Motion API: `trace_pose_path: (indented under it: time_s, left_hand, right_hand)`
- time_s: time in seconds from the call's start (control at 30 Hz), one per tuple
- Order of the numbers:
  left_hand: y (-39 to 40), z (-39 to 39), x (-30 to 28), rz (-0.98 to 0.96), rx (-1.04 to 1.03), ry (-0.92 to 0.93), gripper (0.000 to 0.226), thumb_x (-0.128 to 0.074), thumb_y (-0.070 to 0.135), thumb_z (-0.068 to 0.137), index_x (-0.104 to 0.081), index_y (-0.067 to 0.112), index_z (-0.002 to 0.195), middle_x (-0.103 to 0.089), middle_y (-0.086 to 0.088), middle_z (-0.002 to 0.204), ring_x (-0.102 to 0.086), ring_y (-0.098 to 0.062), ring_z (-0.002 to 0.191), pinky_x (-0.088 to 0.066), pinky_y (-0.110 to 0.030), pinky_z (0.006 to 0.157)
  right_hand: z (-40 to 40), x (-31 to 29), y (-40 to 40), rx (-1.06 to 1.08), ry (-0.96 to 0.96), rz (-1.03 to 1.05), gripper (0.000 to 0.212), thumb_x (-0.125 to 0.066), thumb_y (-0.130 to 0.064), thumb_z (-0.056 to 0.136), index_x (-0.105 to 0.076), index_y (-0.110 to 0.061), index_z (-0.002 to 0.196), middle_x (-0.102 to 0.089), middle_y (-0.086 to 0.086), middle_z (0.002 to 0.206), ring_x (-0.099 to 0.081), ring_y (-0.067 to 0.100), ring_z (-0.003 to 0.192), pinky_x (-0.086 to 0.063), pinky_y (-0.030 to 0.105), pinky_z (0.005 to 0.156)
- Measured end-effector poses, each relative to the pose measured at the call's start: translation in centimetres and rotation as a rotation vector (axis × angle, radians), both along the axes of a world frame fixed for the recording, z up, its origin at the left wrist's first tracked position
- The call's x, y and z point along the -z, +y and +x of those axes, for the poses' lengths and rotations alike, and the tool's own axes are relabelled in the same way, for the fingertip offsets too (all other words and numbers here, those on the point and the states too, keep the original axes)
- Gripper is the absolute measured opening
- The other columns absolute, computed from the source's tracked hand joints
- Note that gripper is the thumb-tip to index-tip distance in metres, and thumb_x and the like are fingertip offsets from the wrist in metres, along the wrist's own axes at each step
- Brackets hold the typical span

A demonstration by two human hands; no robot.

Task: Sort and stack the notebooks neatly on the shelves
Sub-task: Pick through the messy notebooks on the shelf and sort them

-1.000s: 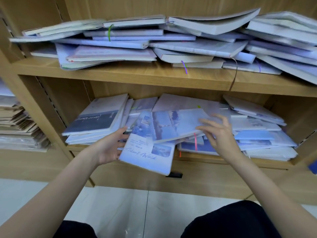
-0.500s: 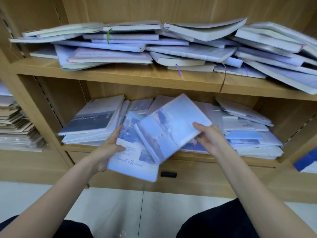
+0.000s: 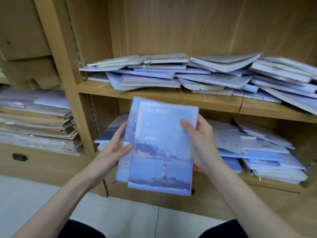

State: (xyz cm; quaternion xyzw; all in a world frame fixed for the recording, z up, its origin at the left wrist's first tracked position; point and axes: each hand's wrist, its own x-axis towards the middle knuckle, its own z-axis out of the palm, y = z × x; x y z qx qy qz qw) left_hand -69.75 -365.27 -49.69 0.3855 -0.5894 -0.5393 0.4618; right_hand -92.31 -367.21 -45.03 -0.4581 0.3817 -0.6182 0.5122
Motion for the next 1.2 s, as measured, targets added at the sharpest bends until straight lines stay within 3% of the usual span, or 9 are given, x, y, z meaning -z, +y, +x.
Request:
trace_pose_path:
  time_s: [0.1, 0.2, 0.33, 0.43, 0.57, 0.77, 0.97, 1.07, 1.2]
  left_hand:
    - [-0.3, -0.5, -2.7, -0.146, -0.107, -0.021, 0.071, -0.071, 0.031, 0.075, -0.032, 0.047, 0.133, -0.063, 0.012, 0.122, -0.06, -0.011, 0.112, -0.055, -0.03, 0.083]
    - [-2.4, -0.8, -6.2, -0.226, -0.244, 0.164, 0.071, -0.062, 0.01, 0.078, -0.031, 0.04, 0.136, -0.068, 0.001, 0.114, -0.065, -0.016, 0.103, -0.057, -0.03, 0.077]
    - [-6.6, -1.1, -11.6, -0.226, -0.342, 0.323, 0.064, -0.057, 0.003, 0.087, -0.034, 0.033, 0.139, -0.068, -0.002, 0.111, -0.067, -0.018, 0.095, -0.057, -0.032, 0.076]
    - [-9.9, -1.4, -15.9, -0.267, -0.451, 0.134, 0.053, -0.055, 0.011, 0.093, -0.037, 0.025, 0.14, -0.063, -0.002, 0.118, -0.065, -0.014, 0.091, -0.055, -0.025, 0.077]
    - [-13.9, -1.0, -18.8, -0.573, -0.693, -0.276, 0.043, -0.05, 0.012, 0.095, -0.043, 0.015, 0.137, -0.048, 0.003, 0.135, -0.048, -0.014, 0.118, -0.04, -0.024, 0.098]
    - [-18.3, -0.6, -14.5, -0.574, -0.551, -0.964, 0.053, -0.05, 0.008, 0.089, -0.041, 0.023, 0.139, -0.049, -0.007, 0.137, -0.043, -0.028, 0.126, -0.035, -0.038, 0.103]
    - [-14.4, -3.5, -10.7, -0.95, -0.789, -0.727, 0.039, -0.043, 0.004, 0.082, -0.061, 0.009, 0.116, -0.056, -0.011, 0.119, -0.051, -0.028, 0.107, -0.038, -0.041, 0.09]
    - [-12.6, -7.0, -6.8, -1.253, -0.546, -0.74, 0.035, -0.038, 0.003, 0.077, -0.063, 0.007, 0.1, -0.058, -0.013, 0.098, -0.048, -0.025, 0.086, -0.036, -0.035, 0.072]
    - [-12.2, -13.0, 0.3, -1.238, -0.275, -0.852, 0.031, -0.041, 0.005, 0.072, -0.053, 0.014, 0.098, -0.055, -0.007, 0.096, -0.044, -0.024, 0.081, -0.032, -0.034, 0.07]
  right_hand:
    - [1.3, -4.7, -1.0, 0.095, 0.044, -0.221, 0.015, -0.051, -0.003, 0.093, -0.057, -0.015, 0.099, -0.066, 0.014, 0.104, -0.062, 0.025, 0.092, -0.05, 0.05, 0.086]
    - [1.3, -8.4, -2.7, 0.008, 0.031, -0.354, 0.041, -0.053, 0.0, 0.092, -0.04, -0.023, 0.123, -0.059, 0.007, 0.118, -0.062, 0.015, 0.099, -0.055, 0.039, 0.085]
    - [1.4, -9.4, -5.0, -0.079, 0.453, -0.442, 0.078, -0.064, 0.001, 0.085, -0.018, -0.03, 0.14, -0.043, -0.005, 0.141, -0.046, 0.01, 0.126, -0.043, 0.034, 0.103]
    - [2.9, -11.9, -7.5, -0.024, 0.313, -0.347, 0.052, -0.057, 0.004, 0.088, -0.036, -0.03, 0.121, -0.055, -0.002, 0.127, -0.056, 0.019, 0.115, -0.049, 0.034, 0.093]
    - [4.3, -16.9, -13.8, 0.177, 0.266, -0.186, 0.021, -0.052, 0.0, 0.088, -0.047, -0.018, 0.097, -0.062, 0.01, 0.107, -0.062, 0.029, 0.099, -0.054, 0.046, 0.083]
    - [3.8, -16.9, -18.1, 0.342, 0.917, -0.049, 0.019, -0.045, -0.016, 0.097, -0.05, -0.003, 0.108, -0.049, 0.009, 0.1, -0.044, 0.021, 0.091, -0.037, 0.028, 0.072]
    - [-2.0, -13.1, -13.5, 0.472, 0.936, -0.347, 0.034, -0.052, -0.019, 0.093, -0.054, -0.007, 0.125, -0.06, 0.009, 0.118, -0.053, 0.023, 0.114, -0.039, 0.024, 0.092]
    - [-6.8, -9.0, -7.7, 0.372, 0.881, -0.467, 0.02, -0.056, -0.008, 0.091, -0.062, -0.015, 0.109, -0.061, -0.002, 0.102, -0.056, -0.002, 0.092, -0.038, 0.002, 0.074]
    - [-14.1, -2.5, -3.7, 0.301, 0.973, -0.297, 0.018, -0.061, -0.008, 0.088, -0.062, -0.02, 0.101, -0.065, -0.005, 0.099, -0.058, -0.009, 0.084, -0.042, 0.004, 0.071]
